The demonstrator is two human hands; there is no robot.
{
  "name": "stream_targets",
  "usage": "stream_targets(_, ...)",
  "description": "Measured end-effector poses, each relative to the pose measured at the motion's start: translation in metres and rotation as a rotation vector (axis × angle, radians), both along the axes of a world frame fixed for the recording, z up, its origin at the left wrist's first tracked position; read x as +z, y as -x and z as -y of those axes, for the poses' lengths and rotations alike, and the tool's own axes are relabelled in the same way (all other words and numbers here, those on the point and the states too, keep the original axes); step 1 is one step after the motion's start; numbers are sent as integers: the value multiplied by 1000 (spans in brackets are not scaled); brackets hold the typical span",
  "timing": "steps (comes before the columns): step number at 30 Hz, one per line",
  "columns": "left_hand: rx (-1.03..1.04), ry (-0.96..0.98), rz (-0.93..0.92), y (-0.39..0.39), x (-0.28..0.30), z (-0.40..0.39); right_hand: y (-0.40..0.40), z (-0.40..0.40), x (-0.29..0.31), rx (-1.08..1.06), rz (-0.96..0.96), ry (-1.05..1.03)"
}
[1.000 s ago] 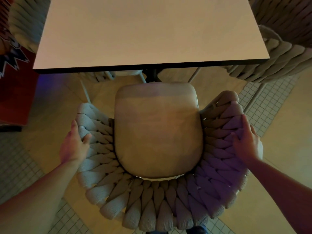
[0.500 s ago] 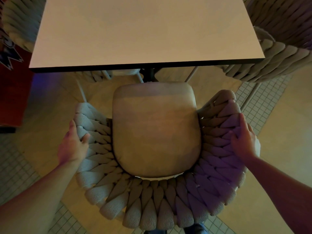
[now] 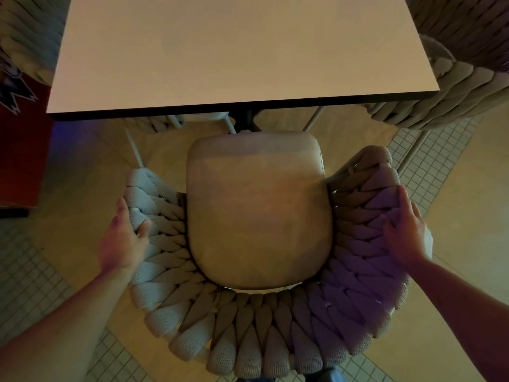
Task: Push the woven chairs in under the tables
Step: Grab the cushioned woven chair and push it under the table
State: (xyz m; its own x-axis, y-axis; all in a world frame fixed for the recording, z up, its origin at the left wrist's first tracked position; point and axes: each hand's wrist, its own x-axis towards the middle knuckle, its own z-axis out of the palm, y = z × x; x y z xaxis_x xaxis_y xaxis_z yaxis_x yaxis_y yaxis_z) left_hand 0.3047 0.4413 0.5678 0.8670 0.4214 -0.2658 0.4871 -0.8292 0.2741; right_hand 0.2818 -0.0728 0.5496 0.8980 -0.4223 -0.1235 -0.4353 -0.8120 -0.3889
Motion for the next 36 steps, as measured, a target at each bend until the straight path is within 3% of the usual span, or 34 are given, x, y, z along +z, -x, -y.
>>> stream_targets(19,113,52,34,-5,-1,6,1,2,0,-11,-5,14)
stream_targets(24,95,36,108,-3,14,44,35,-18,12,-120,16,-130)
stream_targets(27,-18,-30,78,9,26,74,63,-15,22,-158,37,-199)
stream_targets(32,-52,226,-29,22,38,158,94,21,41,-221,61,-222)
stream_targets(36,-211,452,-52,28,55,252,109,67,57,-260,62,-292)
